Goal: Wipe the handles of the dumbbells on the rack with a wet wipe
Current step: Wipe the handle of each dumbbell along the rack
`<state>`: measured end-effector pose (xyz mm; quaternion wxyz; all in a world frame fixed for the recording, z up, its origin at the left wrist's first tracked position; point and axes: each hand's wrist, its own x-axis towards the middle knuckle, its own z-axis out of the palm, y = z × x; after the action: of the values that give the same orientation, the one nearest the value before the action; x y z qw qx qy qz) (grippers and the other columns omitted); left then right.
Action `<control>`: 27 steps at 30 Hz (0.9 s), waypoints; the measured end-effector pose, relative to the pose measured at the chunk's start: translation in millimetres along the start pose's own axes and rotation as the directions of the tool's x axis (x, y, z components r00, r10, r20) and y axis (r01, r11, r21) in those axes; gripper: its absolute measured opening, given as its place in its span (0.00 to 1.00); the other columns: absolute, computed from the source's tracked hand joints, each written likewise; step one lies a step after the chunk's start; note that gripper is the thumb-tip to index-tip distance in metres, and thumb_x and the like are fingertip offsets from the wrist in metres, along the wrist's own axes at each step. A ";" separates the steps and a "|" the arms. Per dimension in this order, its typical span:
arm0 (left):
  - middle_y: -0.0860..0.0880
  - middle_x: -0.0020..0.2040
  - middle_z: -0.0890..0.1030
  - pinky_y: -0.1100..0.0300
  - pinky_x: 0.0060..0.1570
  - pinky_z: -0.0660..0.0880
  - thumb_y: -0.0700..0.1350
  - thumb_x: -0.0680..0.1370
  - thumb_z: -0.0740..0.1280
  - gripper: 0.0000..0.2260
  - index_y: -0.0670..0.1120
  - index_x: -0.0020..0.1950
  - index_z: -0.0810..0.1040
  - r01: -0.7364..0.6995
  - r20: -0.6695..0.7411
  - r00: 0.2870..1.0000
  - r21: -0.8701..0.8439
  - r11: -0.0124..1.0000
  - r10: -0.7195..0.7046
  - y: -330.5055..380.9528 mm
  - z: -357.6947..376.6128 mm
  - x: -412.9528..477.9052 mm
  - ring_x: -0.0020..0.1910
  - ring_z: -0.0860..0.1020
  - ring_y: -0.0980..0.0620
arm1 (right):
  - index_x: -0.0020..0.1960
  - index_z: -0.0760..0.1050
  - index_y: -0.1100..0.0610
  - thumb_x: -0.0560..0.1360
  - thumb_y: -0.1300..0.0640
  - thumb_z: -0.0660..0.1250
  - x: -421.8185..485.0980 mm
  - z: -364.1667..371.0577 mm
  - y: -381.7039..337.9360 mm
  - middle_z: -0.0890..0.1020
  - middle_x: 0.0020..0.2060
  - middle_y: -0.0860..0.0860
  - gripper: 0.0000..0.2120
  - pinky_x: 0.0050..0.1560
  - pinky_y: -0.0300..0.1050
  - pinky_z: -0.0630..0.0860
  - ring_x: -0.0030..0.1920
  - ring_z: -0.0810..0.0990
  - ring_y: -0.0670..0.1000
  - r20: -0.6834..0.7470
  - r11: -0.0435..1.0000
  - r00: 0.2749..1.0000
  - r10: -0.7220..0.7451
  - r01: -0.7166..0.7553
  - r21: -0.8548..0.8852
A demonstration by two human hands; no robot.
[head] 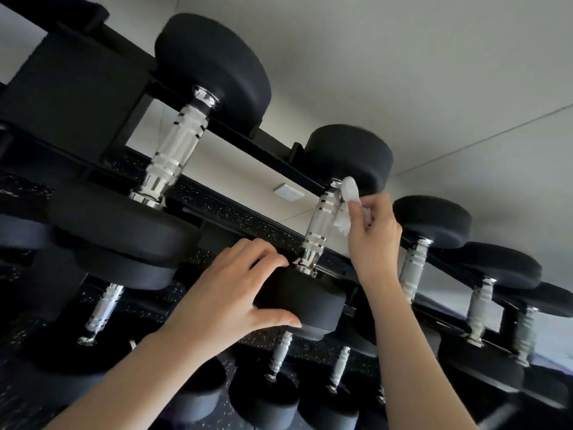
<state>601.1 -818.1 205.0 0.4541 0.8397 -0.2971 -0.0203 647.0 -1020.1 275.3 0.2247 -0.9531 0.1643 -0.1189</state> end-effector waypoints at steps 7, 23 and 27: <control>0.52 0.57 0.74 0.54 0.57 0.70 0.70 0.74 0.53 0.32 0.47 0.63 0.75 -0.079 0.138 0.989 0.189 0.979 0.054 29.1 -6.8 18.5 0.57 0.72 0.53 | 0.45 0.69 0.54 0.79 0.56 0.61 -41.8 -40.4 16.4 0.70 0.28 0.46 0.04 0.26 0.34 0.64 0.27 0.67 0.44 -0.029 0.976 0.990 0.135 -0.128 0.174; 0.46 0.64 0.77 0.50 0.60 0.72 0.66 0.78 0.47 0.33 0.44 0.67 0.75 -0.230 0.322 0.944 0.480 0.846 0.074 161.1 120.6 54.0 0.63 0.74 0.46 | 0.45 0.71 0.52 0.78 0.55 0.62 -66.6 -131.2 158.0 0.74 0.31 0.48 0.03 0.28 0.31 0.66 0.27 0.67 0.43 -0.146 0.913 0.949 0.281 -0.218 0.344; 0.46 0.68 0.73 0.48 0.64 0.70 0.66 0.79 0.42 0.35 0.44 0.70 0.71 -0.156 0.308 0.951 0.520 0.840 -0.014 181.7 155.5 50.7 0.68 0.71 0.46 | 0.46 0.72 0.54 0.78 0.56 0.62 -53.6 -130.6 194.0 0.74 0.33 0.48 0.03 0.30 0.30 0.65 0.30 0.69 0.44 -0.132 0.945 0.977 0.169 -0.122 0.304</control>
<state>508.2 -1035.7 266.5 0.1504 0.9085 -0.3873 -0.0459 508.1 -1215.3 290.1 0.3586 -0.8820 0.2318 -0.1993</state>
